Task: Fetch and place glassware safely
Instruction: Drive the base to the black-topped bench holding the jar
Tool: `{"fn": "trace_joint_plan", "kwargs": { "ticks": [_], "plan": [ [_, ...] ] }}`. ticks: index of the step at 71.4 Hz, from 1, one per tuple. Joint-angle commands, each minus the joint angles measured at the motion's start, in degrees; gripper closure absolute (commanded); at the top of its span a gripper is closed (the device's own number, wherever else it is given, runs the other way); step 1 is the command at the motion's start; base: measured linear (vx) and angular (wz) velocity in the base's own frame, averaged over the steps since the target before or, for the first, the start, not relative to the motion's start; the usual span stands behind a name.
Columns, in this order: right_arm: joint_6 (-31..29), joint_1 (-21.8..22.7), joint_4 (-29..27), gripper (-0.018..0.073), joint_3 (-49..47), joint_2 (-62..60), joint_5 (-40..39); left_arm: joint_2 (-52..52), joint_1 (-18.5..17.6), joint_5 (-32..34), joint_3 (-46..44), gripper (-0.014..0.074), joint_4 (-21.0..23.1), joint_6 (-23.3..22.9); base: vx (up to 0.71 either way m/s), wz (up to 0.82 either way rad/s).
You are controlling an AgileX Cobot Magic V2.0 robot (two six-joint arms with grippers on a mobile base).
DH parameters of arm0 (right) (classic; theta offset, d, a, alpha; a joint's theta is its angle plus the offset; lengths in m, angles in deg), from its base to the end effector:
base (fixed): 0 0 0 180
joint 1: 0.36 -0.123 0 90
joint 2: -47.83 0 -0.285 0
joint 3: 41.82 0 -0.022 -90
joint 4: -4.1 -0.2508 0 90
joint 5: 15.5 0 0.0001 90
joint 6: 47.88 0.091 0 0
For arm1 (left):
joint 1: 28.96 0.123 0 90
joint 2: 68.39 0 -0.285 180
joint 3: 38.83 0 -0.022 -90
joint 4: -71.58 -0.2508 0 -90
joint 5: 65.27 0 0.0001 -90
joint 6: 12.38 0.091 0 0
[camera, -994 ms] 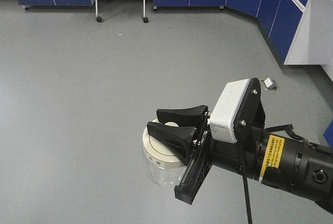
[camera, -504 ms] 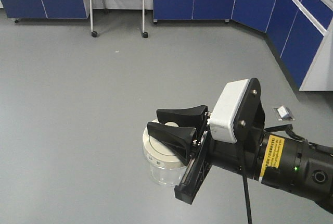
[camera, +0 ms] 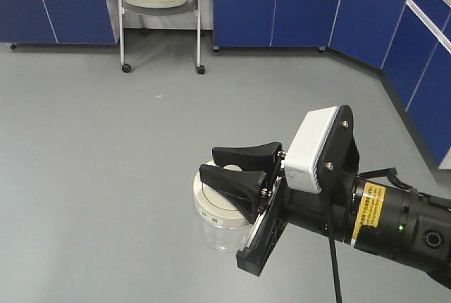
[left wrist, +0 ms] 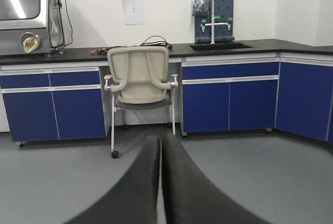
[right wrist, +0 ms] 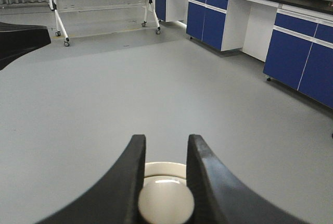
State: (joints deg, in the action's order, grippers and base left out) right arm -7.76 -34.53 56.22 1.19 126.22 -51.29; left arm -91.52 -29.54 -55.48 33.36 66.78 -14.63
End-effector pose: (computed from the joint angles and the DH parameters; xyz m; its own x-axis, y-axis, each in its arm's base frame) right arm 0.1818 0.1741 0.2796 -0.0149 -0.1236 -0.9922 -0.8834 0.4665 -0.0449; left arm 0.0804 -0.0021 0.2405 0.0783 0.0425 -0.9960 0.0209 0.9988 0.0442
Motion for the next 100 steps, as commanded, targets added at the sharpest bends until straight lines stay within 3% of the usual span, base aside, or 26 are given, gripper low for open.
{"fn": "trace_joint_plan", "kwargs": {
  "ticks": [1,59,100],
  "plan": [
    [-0.45,0.14,-2.11,0.056,-1.75,-1.7,-4.36,-0.53,-0.29,4.15,-1.54,0.0603,0.42,-0.4,0.55,0.06],
    [-0.45,0.14,-2.12,0.056,-1.75,-1.5,-3.94,-0.53,-0.29,4.15,-1.54,0.0603,0.42,-0.4,0.53,0.0],
    [-0.45,0.14,-2.12,0.056,-1.75,-1.5,-3.91,-0.53,-0.29,4.15,-1.54,0.0603,0.42,-0.4,0.4,-0.54]
  ]
}}
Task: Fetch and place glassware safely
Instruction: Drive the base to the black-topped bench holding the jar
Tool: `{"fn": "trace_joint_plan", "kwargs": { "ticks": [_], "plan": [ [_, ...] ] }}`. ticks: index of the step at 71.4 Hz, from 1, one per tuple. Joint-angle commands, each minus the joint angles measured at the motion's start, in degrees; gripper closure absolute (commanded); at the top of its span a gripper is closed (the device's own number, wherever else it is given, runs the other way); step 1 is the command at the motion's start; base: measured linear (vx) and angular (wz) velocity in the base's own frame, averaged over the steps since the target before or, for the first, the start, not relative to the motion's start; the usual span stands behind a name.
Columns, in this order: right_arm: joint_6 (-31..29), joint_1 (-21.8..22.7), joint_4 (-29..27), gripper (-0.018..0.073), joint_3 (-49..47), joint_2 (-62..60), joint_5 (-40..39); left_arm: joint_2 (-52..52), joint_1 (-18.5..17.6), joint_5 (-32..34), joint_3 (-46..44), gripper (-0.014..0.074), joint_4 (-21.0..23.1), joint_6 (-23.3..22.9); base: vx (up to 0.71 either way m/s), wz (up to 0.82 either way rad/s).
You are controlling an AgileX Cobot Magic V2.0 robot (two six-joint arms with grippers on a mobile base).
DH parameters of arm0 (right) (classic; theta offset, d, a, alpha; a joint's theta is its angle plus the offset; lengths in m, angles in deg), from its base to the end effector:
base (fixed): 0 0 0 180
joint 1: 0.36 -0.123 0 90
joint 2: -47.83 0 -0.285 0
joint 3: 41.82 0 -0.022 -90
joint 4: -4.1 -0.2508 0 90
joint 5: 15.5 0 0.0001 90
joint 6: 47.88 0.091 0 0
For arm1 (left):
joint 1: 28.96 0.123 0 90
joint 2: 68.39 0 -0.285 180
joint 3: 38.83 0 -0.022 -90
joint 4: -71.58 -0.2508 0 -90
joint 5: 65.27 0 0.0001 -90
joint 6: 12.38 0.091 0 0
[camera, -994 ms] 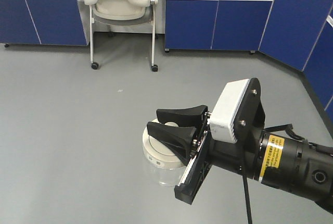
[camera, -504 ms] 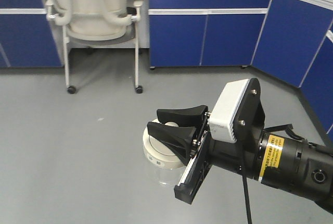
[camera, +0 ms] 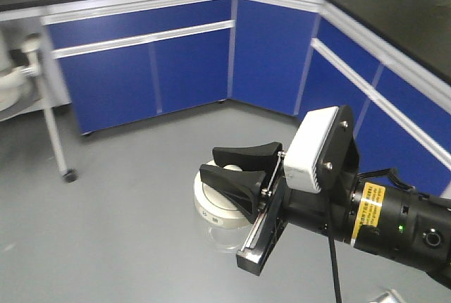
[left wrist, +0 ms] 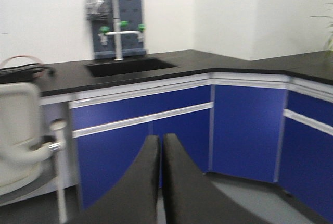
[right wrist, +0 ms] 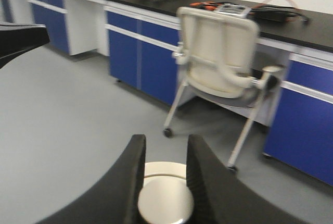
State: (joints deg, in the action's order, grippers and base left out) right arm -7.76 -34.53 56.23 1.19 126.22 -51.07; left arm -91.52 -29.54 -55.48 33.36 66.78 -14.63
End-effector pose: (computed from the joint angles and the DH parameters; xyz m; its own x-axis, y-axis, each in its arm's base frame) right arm 0.1820 0.1740 0.2794 -0.0161 -0.1263 -0.9919 -0.8823 0.4685 -0.0453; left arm 0.0804 -0.0021 0.2405 0.0783 0.0425 -0.9960 0.0209 0.9988 0.0442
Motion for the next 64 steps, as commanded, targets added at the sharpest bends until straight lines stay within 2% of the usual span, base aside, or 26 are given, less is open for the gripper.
{"fn": "trace_joint_plan", "kwargs": {
  "ticks": [1,64],
  "plan": [
    [-0.45,0.14,-2.13,0.056,-1.75,-1.5,-4.13,-0.53,-0.29,4.15,-1.54,0.0603,0.42,-0.4,0.33,-0.73],
    [-0.45,0.14,-2.13,0.056,-1.75,-1.5,-4.13,-0.53,-0.29,4.15,-1.54,0.0603,0.42,-0.4,0.25,-0.8]
  ]
}}
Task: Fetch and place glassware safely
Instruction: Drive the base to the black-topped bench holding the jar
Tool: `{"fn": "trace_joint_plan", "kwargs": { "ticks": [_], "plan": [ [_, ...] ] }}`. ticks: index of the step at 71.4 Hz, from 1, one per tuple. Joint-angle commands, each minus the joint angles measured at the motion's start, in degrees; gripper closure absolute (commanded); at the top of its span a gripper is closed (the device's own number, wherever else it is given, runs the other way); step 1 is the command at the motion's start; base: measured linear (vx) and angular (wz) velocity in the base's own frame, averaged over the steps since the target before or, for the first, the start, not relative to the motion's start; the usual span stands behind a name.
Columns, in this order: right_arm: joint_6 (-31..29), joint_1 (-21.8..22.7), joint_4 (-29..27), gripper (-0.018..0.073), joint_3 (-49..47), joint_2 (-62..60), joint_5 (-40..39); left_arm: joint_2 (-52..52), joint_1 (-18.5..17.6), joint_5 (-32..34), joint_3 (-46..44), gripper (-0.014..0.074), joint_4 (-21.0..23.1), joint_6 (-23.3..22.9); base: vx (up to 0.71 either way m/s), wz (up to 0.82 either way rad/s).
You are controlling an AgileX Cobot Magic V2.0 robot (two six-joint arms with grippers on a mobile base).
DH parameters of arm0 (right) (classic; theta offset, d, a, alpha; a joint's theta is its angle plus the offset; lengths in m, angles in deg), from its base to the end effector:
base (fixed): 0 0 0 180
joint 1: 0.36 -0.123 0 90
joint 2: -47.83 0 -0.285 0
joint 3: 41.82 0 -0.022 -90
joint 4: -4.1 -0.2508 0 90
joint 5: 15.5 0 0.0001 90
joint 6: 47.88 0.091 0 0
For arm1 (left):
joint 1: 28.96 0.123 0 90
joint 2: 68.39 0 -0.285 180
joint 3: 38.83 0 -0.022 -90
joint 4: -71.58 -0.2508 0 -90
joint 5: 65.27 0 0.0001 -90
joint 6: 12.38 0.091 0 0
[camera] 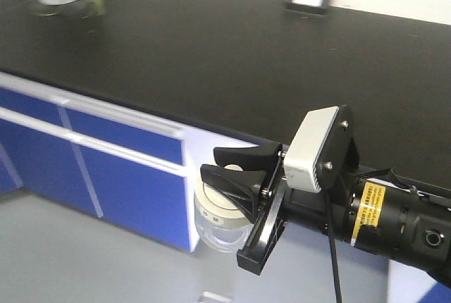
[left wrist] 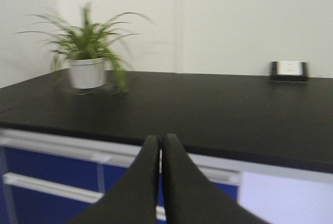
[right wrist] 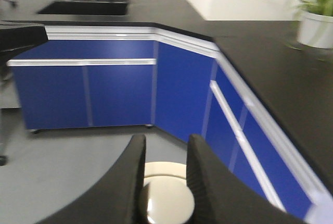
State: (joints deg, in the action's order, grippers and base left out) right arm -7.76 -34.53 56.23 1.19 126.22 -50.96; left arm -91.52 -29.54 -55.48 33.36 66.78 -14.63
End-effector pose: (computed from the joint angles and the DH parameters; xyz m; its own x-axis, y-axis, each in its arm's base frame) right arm 0.1821 0.1739 0.2792 -0.0168 -0.1276 -0.9917 -0.8817 0.4696 -0.0455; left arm 0.0804 -0.0021 0.2405 0.0783 0.0425 -0.9960 0.0209 0.9988 0.0442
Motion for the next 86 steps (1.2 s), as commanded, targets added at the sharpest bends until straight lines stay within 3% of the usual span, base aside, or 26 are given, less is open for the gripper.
{"fn": "trace_joint_plan", "kwargs": {
  "ticks": [1,43,86],
  "plan": [
    [-0.45,0.14,-2.13,0.056,-1.75,-1.5,-4.24,-0.53,-0.29,4.15,-1.54,0.0603,0.42,-0.4,0.2,-0.78],
    [-0.45,0.14,-2.13,0.056,-1.75,-1.5,-4.24,-0.53,-0.29,4.15,-1.54,0.0603,0.42,-0.4,0.2,-0.55],
    [-0.45,0.14,-2.13,0.056,-1.75,-1.5,-4.24,-0.53,-0.29,4.15,-1.54,0.0603,0.42,-0.4,0.18,-0.14]
  ]
}}
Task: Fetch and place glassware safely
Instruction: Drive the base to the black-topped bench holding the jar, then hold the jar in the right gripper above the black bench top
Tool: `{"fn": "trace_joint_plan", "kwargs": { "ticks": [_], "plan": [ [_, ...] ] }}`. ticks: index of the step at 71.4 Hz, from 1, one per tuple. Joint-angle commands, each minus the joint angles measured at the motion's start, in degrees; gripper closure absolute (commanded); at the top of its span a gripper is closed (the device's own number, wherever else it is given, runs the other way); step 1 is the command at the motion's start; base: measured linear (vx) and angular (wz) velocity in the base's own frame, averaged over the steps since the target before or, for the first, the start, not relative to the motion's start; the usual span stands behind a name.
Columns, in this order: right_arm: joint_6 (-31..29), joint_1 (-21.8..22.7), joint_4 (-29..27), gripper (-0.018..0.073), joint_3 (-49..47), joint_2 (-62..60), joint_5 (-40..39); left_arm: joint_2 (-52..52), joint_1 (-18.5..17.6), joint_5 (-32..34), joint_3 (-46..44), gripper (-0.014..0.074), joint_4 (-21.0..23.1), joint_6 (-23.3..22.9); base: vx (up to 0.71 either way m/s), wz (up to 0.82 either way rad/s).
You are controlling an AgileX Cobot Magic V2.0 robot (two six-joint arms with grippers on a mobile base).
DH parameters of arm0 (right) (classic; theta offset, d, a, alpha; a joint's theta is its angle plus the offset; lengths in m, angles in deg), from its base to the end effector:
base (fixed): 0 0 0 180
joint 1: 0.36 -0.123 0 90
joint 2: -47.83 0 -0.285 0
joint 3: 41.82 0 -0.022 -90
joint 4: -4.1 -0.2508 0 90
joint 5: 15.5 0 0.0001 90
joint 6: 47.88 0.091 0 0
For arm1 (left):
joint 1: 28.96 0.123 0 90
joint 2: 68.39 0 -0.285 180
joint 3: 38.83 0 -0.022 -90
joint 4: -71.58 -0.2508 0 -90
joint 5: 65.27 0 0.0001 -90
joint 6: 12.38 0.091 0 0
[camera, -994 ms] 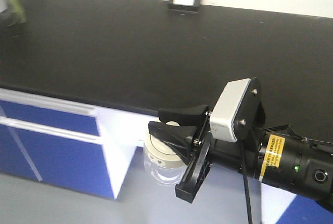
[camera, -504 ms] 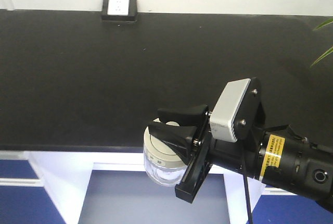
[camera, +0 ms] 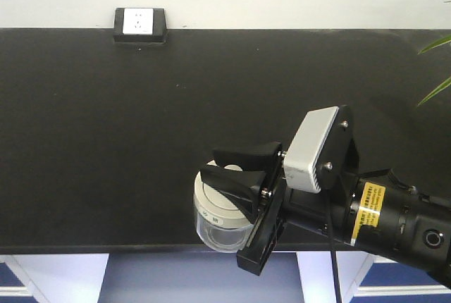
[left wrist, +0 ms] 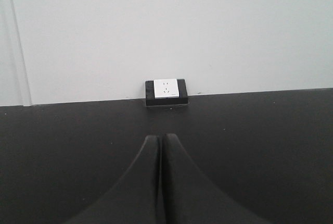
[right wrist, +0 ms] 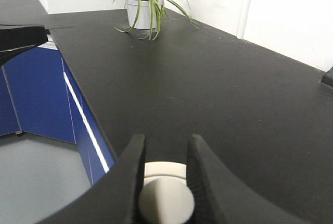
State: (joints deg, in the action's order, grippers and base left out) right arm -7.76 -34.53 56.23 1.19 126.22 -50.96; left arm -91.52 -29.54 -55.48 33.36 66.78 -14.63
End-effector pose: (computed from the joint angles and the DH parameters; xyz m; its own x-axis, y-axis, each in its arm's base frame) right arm 0.1821 0.1739 0.2792 -0.0168 -0.1276 -0.9917 -0.8817 0.4696 -0.0455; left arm 0.0804 -0.0021 0.2405 0.0783 0.0425 -0.9960 0.0209 0.9988 0.0442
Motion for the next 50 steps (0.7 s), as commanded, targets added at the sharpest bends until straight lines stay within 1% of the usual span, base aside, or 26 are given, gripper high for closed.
{"fn": "trace_joint_plan", "kwargs": {
  "ticks": [1,50],
  "plan": [
    [-0.45,0.14,-2.13,0.056,-1.75,-1.5,-4.24,-0.53,-0.29,4.15,-1.54,0.0603,0.42,-0.4,0.16,0.0],
    [-0.45,0.14,-2.13,0.056,-1.75,-1.5,-4.25,-0.53,-0.29,4.15,-1.54,0.0603,0.42,-0.4,0.12,0.01]
  ]
}}
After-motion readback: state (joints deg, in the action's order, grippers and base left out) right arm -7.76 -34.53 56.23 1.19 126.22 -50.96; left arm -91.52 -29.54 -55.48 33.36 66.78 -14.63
